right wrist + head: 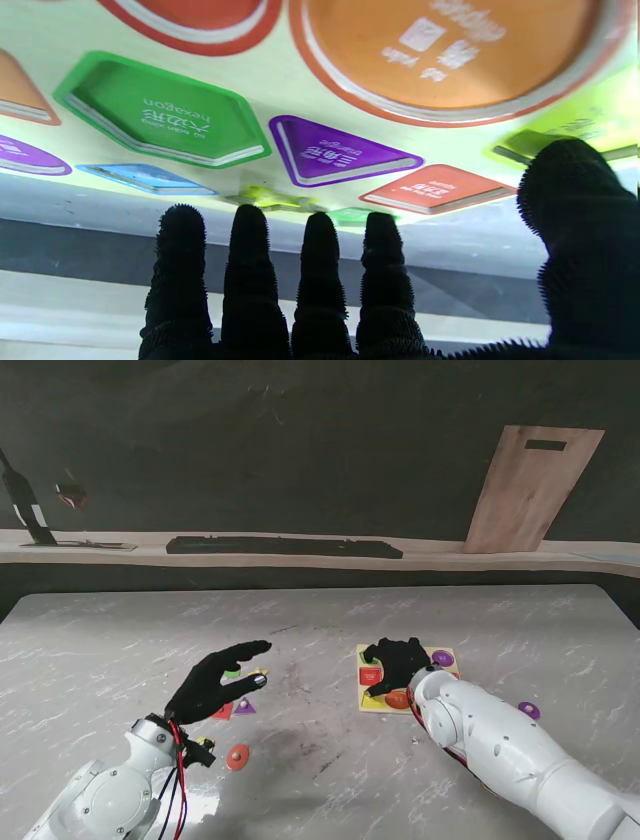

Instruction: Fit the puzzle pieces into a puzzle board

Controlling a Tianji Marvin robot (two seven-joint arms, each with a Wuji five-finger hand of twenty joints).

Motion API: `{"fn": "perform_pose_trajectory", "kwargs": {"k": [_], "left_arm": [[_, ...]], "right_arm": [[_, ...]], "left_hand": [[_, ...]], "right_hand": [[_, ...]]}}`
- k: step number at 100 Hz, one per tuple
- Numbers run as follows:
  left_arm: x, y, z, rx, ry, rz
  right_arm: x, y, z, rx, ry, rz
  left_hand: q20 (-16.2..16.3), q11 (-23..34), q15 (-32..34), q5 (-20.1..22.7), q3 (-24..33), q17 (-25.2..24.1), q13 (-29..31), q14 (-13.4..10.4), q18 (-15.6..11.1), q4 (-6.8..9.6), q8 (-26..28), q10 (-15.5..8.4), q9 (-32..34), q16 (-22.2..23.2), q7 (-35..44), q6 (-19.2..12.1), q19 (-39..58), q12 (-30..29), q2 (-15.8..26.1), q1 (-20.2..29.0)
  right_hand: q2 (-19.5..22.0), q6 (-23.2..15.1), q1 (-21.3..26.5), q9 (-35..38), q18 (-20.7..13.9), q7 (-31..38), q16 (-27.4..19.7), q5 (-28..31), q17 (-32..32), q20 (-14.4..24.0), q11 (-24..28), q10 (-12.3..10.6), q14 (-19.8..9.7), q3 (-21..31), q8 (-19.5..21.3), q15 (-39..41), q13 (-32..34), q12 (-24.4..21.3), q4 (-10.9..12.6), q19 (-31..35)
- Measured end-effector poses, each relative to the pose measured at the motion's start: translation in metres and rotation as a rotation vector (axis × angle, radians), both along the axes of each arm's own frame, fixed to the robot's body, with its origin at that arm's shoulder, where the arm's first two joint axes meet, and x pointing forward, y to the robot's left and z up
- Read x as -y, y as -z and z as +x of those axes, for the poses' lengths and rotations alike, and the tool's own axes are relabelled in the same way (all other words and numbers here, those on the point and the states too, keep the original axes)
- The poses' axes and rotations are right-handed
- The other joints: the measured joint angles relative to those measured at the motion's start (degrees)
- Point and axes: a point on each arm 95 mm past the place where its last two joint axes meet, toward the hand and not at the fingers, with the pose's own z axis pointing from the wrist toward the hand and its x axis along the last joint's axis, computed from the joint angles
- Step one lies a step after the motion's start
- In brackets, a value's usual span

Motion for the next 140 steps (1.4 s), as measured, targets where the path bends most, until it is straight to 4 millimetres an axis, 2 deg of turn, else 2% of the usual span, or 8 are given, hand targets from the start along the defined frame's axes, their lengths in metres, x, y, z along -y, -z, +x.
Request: {"fn": "perform_pose_trajectory", "kwargs": {"k": [4,19,32,49,57,76,127,140], "left_arm": [[0.0,0.0,0.0,-0.002,0.001,-0.004],[0.0,0.0,0.0,-0.006,0.003,-0.011],[0.0,0.0,0.0,-0.006,0.002,-0.011],[0.0,0.0,-0.001,-0.006,0.0,-0.011],[0.0,0.0,0.0,-0.009,0.001,-0.011],[0.003,0.0,0.001,-0.029,0.019,-0.002],[0.02,-0.004,0.005,-0.055,0.118,0.005],[0.022,-0.005,0.006,-0.055,0.129,0.006]], "right_arm": [[-0.003,-0.003,-0.001,-0.023,-0.011,-0.013],[-0.016,-0.013,-0.01,-0.101,-0.035,0.006],[-0.022,-0.016,-0.018,-0.149,-0.053,0.078],[-0.031,-0.02,-0.029,-0.235,-0.058,0.136],[-0.034,-0.02,-0.034,-0.28,-0.059,0.17],[-0.039,-0.023,-0.044,-0.372,-0.05,0.293],[-0.06,-0.031,-0.064,-0.522,-0.086,0.47],[-0.063,-0.03,-0.072,-0.526,-0.09,0.5]], "left_hand": [[0.0,0.0,0.0,0.0,0.0,0.0,0.0,0.0,0.0,0.0,0.02,0.0,0.0,0.0,0.0,0.0,0.03,0.0,0.02,-0.53],[0.01,0.06,0.22,0.6,0.0,0.0,0.6,0.02,0.0,0.0,0.05,0.09,1.16,0.01,0.0,0.0,0.05,0.14,0.09,-0.54],[0.02,0.06,0.57,0.6,0.0,-0.07,0.6,0.06,0.0,0.0,0.07,0.37,1.16,0.02,0.0,0.0,0.06,0.16,0.68,-0.54],[0.06,0.06,0.58,0.6,-0.01,-0.11,0.6,0.06,0.0,0.0,0.57,0.39,1.16,0.03,0.0,0.0,0.43,0.25,0.76,-0.54],[0.1,0.06,0.58,0.6,-0.01,-0.13,0.6,0.06,0.0,0.0,0.57,0.39,1.16,0.05,0.0,0.0,0.53,0.25,0.8,-0.54],[0.16,0.06,0.59,0.6,-0.05,-0.19,0.6,0.07,0.0,0.0,0.57,0.43,1.17,0.06,0.0,0.0,0.55,0.25,1.39,-0.54],[0.26,0.06,0.59,1.21,-0.1,-0.21,0.6,0.08,0.0,0.0,0.58,0.47,1.17,0.07,0.0,0.43,0.63,0.26,2.43,-0.42],[0.28,0.06,0.59,2.37,-0.11,-0.21,0.6,0.09,0.0,0.0,0.58,0.55,1.18,0.07,0.0,0.53,0.65,0.26,2.84,0.22]], "right_hand": [[-0.2,2.13,0.97,-0.24,0.0,0.08,2.67,-0.8,0.96,1.8,0.09,0.43,-1.11,0.07,0.7,3.51,0.86,0.74,0.01,1.45],[-1.49,5.95,1.66,2.72,0.0,1.12,5.45,-0.76,4.37,5.52,3.84,-0.37,2.4,-0.54,2.49,5.76,0.58,4.6,0.04,5.41],[-1.5,2.32,1.66,1.81,0.0,2.25,5.49,0.08,5.72,7.35,3.99,2.65,7.32,-0.57,2.53,4.93,-0.8,5.41,0.03,7.68],[-2.0,2.32,1.66,2.07,2.57,2.26,5.49,0.06,7.11,10.42,6.01,1.85,14.99,-0.42,2.53,-11.2,-0.93,6.29,0.03,10.77],[-2.0,2.43,1.66,1.03,6.38,2.26,5.49,0.06,7.4,11.41,6.17,1.82,19.64,-0.43,2.53,-22.6,-0.93,7.35,0.03,12.52],[-2.0,3.1,1.66,1.99,7.95,2.25,5.49,-0.54,6.88,14.35,5.45,1.87,20.86,-0.13,2.53,-36.09,-0.92,6.17,0.03,15.87],[0.21,4.42,2.31,-0.32,7.94,2.26,5.49,-1.1,6.18,11.94,5.36,3.32,20.84,-1.27,2.52,-44.43,-0.76,5.05,0.03,11.39],[0.9,4.54,2.31,-0.32,6.63,2.26,5.49,-1.1,6.19,11.92,5.36,4.02,18.64,-1.39,2.49,-44.47,-0.59,4.61,0.03,11.3]]}}
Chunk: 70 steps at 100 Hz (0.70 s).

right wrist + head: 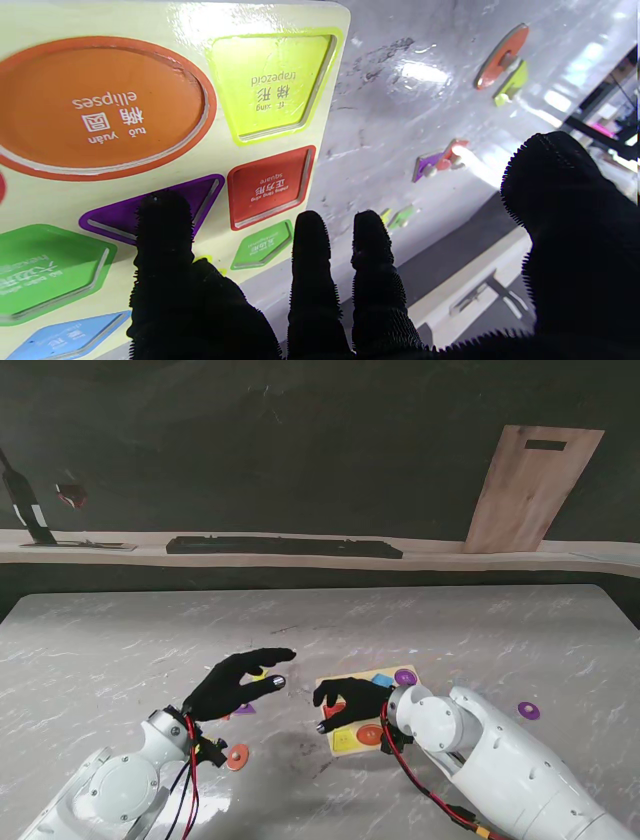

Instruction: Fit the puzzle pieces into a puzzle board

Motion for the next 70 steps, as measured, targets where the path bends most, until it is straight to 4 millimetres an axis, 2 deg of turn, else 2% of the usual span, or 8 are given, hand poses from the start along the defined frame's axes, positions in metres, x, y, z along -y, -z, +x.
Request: {"fn": "perform_pose_trajectory", "kwargs": {"k": [16,22,25,28,31,37,53,70], "left_arm": [[-0.002,0.0,0.001,0.022,-0.034,0.027],[-0.005,-0.001,0.002,0.06,-0.082,0.068],[-0.006,-0.001,0.002,0.081,-0.108,0.094],[-0.008,-0.001,0.002,0.096,-0.135,0.115],[-0.009,-0.001,0.002,0.101,-0.155,0.127],[-0.01,0.001,0.001,0.086,-0.168,0.13],[-0.004,0.006,-0.001,-0.028,-0.086,0.213],[0.019,0.015,0.008,-0.022,-0.012,0.345]], "right_arm": [[-0.001,0.004,-0.011,-0.029,0.05,0.095],[-0.001,0.005,-0.016,-0.018,0.047,0.111],[-0.001,0.006,-0.018,-0.001,0.036,0.116],[0.0,0.006,-0.021,0.021,0.024,0.121],[0.0,0.005,-0.024,0.04,0.013,0.128],[0.001,0.006,-0.03,0.056,0.01,0.148],[0.005,0.002,-0.039,0.114,0.057,0.22],[0.011,-0.011,-0.038,0.235,0.058,0.29]], "left_hand": [[0.03,0.0,0.13,0.0,0.0,0.0,0.0,0.01,0.0,0.0,0.01,0.57,0.02,0.01,0.0,0.19,0.9,0.01,0.1,1.44],[0.33,0.0,0.15,0.0,-0.02,0.0,0.0,0.06,0.0,0.0,0.02,0.61,0.02,0.03,0.0,0.66,1.49,0.05,0.14,1.46],[0.36,0.0,0.16,0.23,-0.02,0.0,0.0,0.06,0.0,0.0,0.02,0.64,0.03,0.04,0.28,0.71,1.73,0.28,0.14,1.5],[0.38,0.01,0.17,1.1,-0.02,0.0,0.0,0.07,0.0,0.0,0.02,0.86,0.03,0.04,0.57,0.77,2.08,0.38,0.06,1.67],[0.45,0.39,0.25,1.1,-0.02,0.0,0.0,0.11,0.0,0.0,0.02,1.23,0.03,0.05,0.57,1.22,2.7,0.4,-0.06,2.21],[0.48,0.49,0.77,1.1,-0.02,-0.01,-0.05,0.12,0.0,0.0,0.02,1.27,0.03,0.32,0.57,1.37,3.73,0.57,-1.03,2.21],[1.89,2.53,2.4,1.1,-0.02,-0.39,-0.08,0.12,0.0,0.0,0.25,1.28,0.03,2.26,0.57,2.37,8.01,2.9,-2.22,2.2],[4.68,7.02,5.98,-0.03,-0.02,-1.54,-2.44,0.13,0.0,0.0,2.37,1.3,-2.04,5.93,2.49,4.1,14.45,8.65,-2.98,4.97]], "right_hand": [[0.66,0.68,2.01,-0.56,-4.75,0.0,-0.24,0.0,2.05,-3.47,-0.02,1.41,-9.74,-1.33,-1.04,-0.01,3.36,-2.17,0.0,0.21],[0.67,0.71,2.01,-0.56,-5.3,0.0,-1.01,0.0,2.14,-4.36,-0.75,1.45,-11.52,-1.41,-1.6,3.98,3.69,-3.84,0.0,0.58],[0.66,0.71,2.01,-0.56,-5.07,0.01,-1.59,0.0,2.19,-5.64,-0.98,1.46,-13.23,-1.41,-1.76,12.93,3.69,-4.29,0.0,-0.1],[0.67,0.72,2.01,-0.56,-4.79,0.03,-2.29,0.0,2.1,-6.5,-1.68,1.48,-16.29,-1.41,-2.25,32.22,3.79,-5.07,0.0,-0.31],[0.67,1.0,2.01,-0.56,-5.05,0.03,-2.18,0.0,2.7,-6.6,-2.27,1.68,-16.76,-1.41,-2.32,45.44,5.93,-5.53,0.0,0.29],[0.67,1.0,2.01,-0.56,-4.46,0.03,-2.05,0.0,2.07,-7.95,-2.34,1.68,-16.67,-1.42,-2.92,55.33,7.79,-6.04,0.0,-1.73],[0.67,1.0,2.01,-0.56,-4.44,-0.51,-2.04,0.0,1.35,-9.88,-2.44,1.68,-16.69,-1.42,-3.64,56.59,7.8,-6.48,0.0,-2.9],[0.67,-0.19,2.01,-0.56,-5.17,-1.69,-2.23,0.0,-1.93,-11.13,-4.14,1.68,-18.01,-1.42,-4.4,56.06,7.73,-7.19,0.0,-5.04]]}}
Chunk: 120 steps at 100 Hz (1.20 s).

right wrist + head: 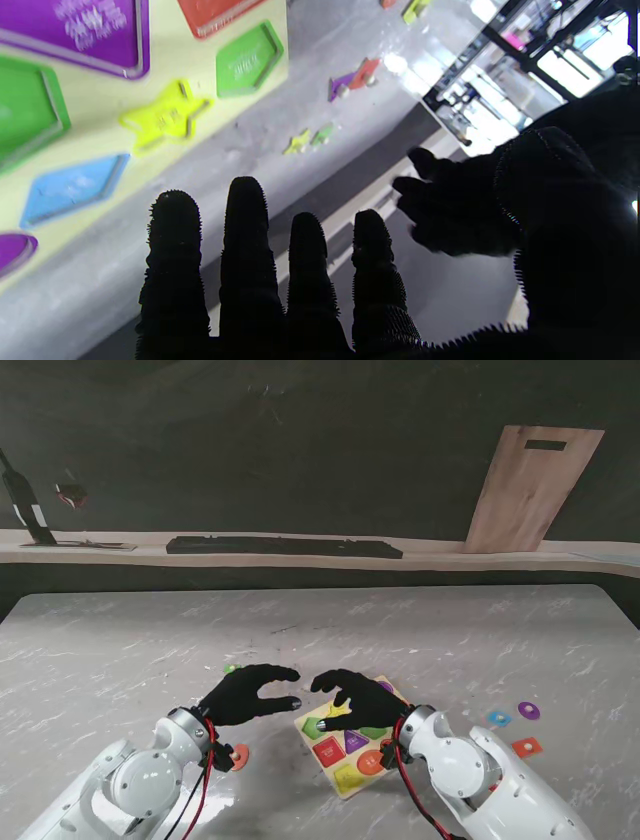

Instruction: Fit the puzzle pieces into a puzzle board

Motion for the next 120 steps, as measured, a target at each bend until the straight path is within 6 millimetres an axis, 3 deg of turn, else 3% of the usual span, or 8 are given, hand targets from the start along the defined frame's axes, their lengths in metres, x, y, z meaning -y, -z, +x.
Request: {"fn": "perform_pose_trajectory", "kwargs": {"k": [15,23,35,41,49,63,95,120], "left_arm": [[0.016,0.01,0.012,-0.006,0.062,0.124],[0.021,0.015,0.016,-0.002,0.082,0.176],[0.028,0.021,0.018,-0.066,0.106,0.268],[0.033,0.024,0.019,-0.079,0.125,0.291],[0.039,0.031,0.022,-0.081,0.154,0.312],[0.042,0.04,0.029,-0.081,0.178,0.346],[0.057,0.059,0.034,-0.001,0.233,0.502],[0.067,0.066,0.036,0.047,0.285,0.599]], "right_arm": [[0.011,-0.01,0.005,0.113,-0.024,-0.065],[0.02,-0.014,0.009,0.184,-0.052,-0.145],[0.038,-0.015,0.015,0.289,-0.095,-0.319],[0.048,-0.015,0.018,0.341,-0.093,-0.415],[0.061,-0.017,0.022,0.366,-0.077,-0.482],[0.079,-0.015,0.024,0.406,-0.045,-0.56],[0.105,0.0,0.019,0.367,-0.018,-0.67],[0.117,0.013,0.018,0.382,-0.002,-0.74]], "left_hand": [[2.61,3.26,3.41,-1.55,1.97,-0.92,-1.75,0.0,0.0,0.0,2.75,0.0,-2.32,3.27,3.45,1.44,4.65,4.08,-1.69,2.38],[5.18,7.29,7.2,-1.87,8.15,-0.93,-1.8,0.0,0.0,0.0,6.29,0.0,-2.22,7.03,7.84,1.94,9.1,9.99,-2.99,1.94],[9.39,13.02,14.49,-4.22,10.93,0.26,-1.77,0.0,0.0,0.0,11.25,0.03,-2.22,15.41,15.08,2.17,16.79,18.04,-3.94,0.85],[10.35,13.9,15.96,-4.46,11.61,0.77,-1.77,0.0,0.0,0.0,11.99,0.05,-2.22,17.36,16.78,2.45,17.67,19.96,-4.1,0.93],[10.81,14.3,16.04,-5.44,11.74,1.13,-1.77,0.0,0.0,0.0,12.06,0.05,-2.22,17.94,17.26,2.54,18.04,20.61,-4.3,0.08],[10.89,14.31,16.17,-6.59,11.74,1.3,-1.77,0.0,0.0,0.0,12.07,0.05,-2.23,18.11,17.82,3.21,18.19,20.79,-4.49,-0.76],[12.29,19.1,21.5,-6.59,15.5,4.55,-1.61,0.04,0.0,0.0,12.94,0.66,-2.23,20.98,26.02,3.28,19.34,23.85,-6.16,-1.47],[12.86,23.05,23.56,-6.2,16.61,5.84,-1.52,0.11,-0.01,0.0,12.74,1.45,-0.17,21.72,28.73,3.28,20.14,26.74,-6.16,-1.56]], "right_hand": [[-0.09,-2.52,1.03,0.0,-1.8,-1.13,-0.47,0.09,-2.42,-0.01,-2.4,-0.32,-1.45,-0.05,-1.34,-2.32,-1.87,-1.02,0.0,-2.84],[-0.09,-4.36,7.33,0.0,-4.12,-1.69,-0.73,0.1,-2.76,-0.01,-4.19,-0.9,-2.16,-1.13,-2.14,-4.51,-2.01,-1.79,0.0,-5.51],[-0.88,-6.7,10.88,0.0,-6.54,-1.72,-1.46,0.1,-2.43,-0.02,-5.69,-1.65,-3.52,2.37,-2.82,-6.84,-2.4,-2.07,5.66,-8.62],[-2.76,-6.8,9.3,0.0,-6.54,-1.72,-1.47,0.13,-2.16,-0.02,-5.69,-2.19,-3.6,11.06,-2.85,-6.96,-2.4,-2.18,5.17,-9.19],[-5.15,-6.98,5.31,0.0,-6.55,-1.78,-1.48,1.21,-2.14,0.41,-6.32,-2.27,-4.16,14.45,-2.95,-7.59,-2.4,-2.48,3.27,-9.47],[-6.54,-7.43,2.34,0.12,-6.55,-2.52,-1.55,2.82,-2.5,0.91,-6.32,-2.95,-4.27,14.49,-3.53,-8.44,-2.4,-2.48,0.45,-10.28],[-7.07,-8.72,2.49,2.36,-6.55,-3.04,-1.57,5.26,-2.73,1.72,-6.77,-3.61,-4.91,14.41,-3.57,-9.21,-2.37,-2.63,0.44,-10.94],[-7.13,-12.75,2.49,2.36,-6.55,-3.04,4.37,7.53,-2.3,4.61,-2.48,-4.45,-6.28,14.59,-3.57,-0.88,-2.29,5.11,0.45,-10.44]]}}
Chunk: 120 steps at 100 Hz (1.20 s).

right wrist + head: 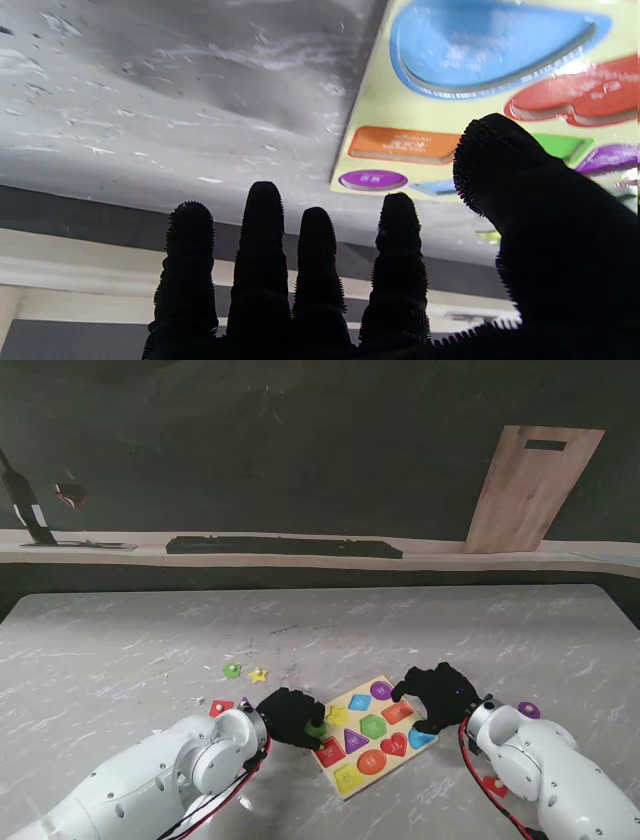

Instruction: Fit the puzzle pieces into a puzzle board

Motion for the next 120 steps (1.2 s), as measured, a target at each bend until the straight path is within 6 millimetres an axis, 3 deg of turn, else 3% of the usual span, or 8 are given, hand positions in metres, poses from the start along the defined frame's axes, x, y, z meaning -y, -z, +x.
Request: {"fn": "perform_pose_trajectory", "kwargs": {"k": [14,41,53,67,84,88,104,120], "left_arm": [[0.003,-0.003,0.004,0.019,0.052,0.071],[0.005,-0.007,0.013,0.096,0.106,0.173],[0.005,-0.009,0.015,0.078,0.094,0.184],[0.003,-0.011,0.016,0.114,0.109,0.22],[0.0,-0.016,0.017,0.1,0.116,0.267],[0.001,-0.018,0.018,0.085,0.113,0.285],[-0.002,-0.021,0.022,0.077,0.078,0.3],[-0.007,-0.022,0.027,0.097,0.033,0.327]], "right_arm": [[0.003,0.005,0.001,-0.008,-0.005,-0.031],[-0.003,0.011,0.01,-0.009,-0.052,-0.091],[-0.011,0.011,0.01,-0.028,-0.083,-0.075],[-0.015,0.013,0.009,-0.076,-0.098,-0.041],[-0.022,0.012,0.005,-0.141,-0.11,0.005],[-0.024,0.012,0.004,-0.175,-0.104,0.036],[-0.029,0.013,0.0,-0.195,-0.116,0.05],[-0.032,0.014,-0.005,-0.231,-0.107,0.1]], "left_hand": [[0.0,-0.81,-0.81,1.92,-3.27,-1.09,-0.81,0.0,-0.08,0.0,-2.06,0.06,-2.15,0.0,-3.41,0.24,0.0,0.23,0.59,-0.04],[0.0,-4.46,-1.53,1.88,-3.52,-1.42,-1.5,0.0,-0.13,0.0,-0.87,-0.32,-3.85,0.0,0.25,-7.81,0.0,-2.12,1.5,-0.1],[0.0,-4.48,-1.53,1.66,-3.63,-1.6,-1.5,0.01,-0.15,0.0,-0.88,-0.31,-3.86,0.0,-0.65,-8.44,0.0,-2.31,1.74,0.23],[0.0,-4.48,-1.53,1.66,-3.63,-1.68,-1.5,0.01,-0.16,0.0,-1.0,-0.31,-3.86,0.0,-1.58,-12.49,0.0,-2.32,1.77,0.88],[-2.02,-7.01,-3.2,0.4,-9.33,-3.13,-2.43,0.01,-0.2,0.0,-2.3,-0.3,-4.52,-0.65,-6.03,-10.68,-0.87,-4.72,4.84,1.97],[-2.37,-7.26,-3.58,-0.15,-10.48,-3.52,-2.46,0.01,-0.21,0.0,-2.83,-0.3,-4.66,-0.7,-7.48,-10.78,-1.06,-5.01,5.43,2.35],[-2.5,-8.93,-4.37,-0.12,-13.42,-4.48,-3.16,0.01,-0.22,0.0,-3.93,-0.24,-5.83,-0.74,-8.51,-17.2,-1.39,-6.04,6.33,3.07],[-2.95,-8.93,-5.41,-0.12,-14.77,-4.73,-3.78,0.03,-0.24,0.0,-4.76,-0.2,-5.94,-1.36,-11.05,-28.47,-1.41,-6.39,6.33,3.07]], "right_hand": [[-0.72,-1.48,0.0,2.59,0.0,0.0,0.16,3.11,0.31,0.51,0.65,-0.75,-0.62,0.03,0.0,0.72,0.04,0.36,0.0,0.19],[-0.79,-2.63,-0.1,20.01,0.71,4.15,3.1,10.52,3.34,2.59,2.87,-4.3,-1.33,1.32,0.51,7.17,9.03,2.19,-1.19,3.61],[-2.85,-1.86,2.2,28.98,1.39,14.41,4.86,15.43,4.72,3.21,3.63,-6.87,-1.57,1.38,-5.98,9.66,13.57,2.6,-7.33,4.57],[-3.51,0.52,4.41,34.04,1.52,20.64,5.65,17.04,6.15,3.26,5.6,-7.18,-1.97,1.35,-10.75,11.54,16.45,2.92,-7.42,5.78],[-3.51,1.98,4.42,35.38,1.71,21.83,5.73,18.14,7.36,3.71,7.01,-7.04,-2.05,1.35,-12.58,11.67,16.95,2.44,-7.9,6.68],[-3.5,1.99,4.42,35.38,1.72,21.25,6.6,18.14,7.43,3.73,7.68,-7.04,0.63,1.35,-13.04,12.87,16.89,2.49,-7.9,6.92],[-2.77,1.99,5.14,35.45,1.72,21.15,7.11,18.16,8.11,3.81,7.89,-7.03,5.31,1.28,-13.65,14.25,17.71,2.84,-7.91,7.46],[-2.63,2.97,5.13,35.45,1.72,20.91,7.93,19.02,8.32,4.37,7.95,-6.57,9.3,1.19,-14.78,16.93,18.96,2.92,-7.91,8.05]]}}
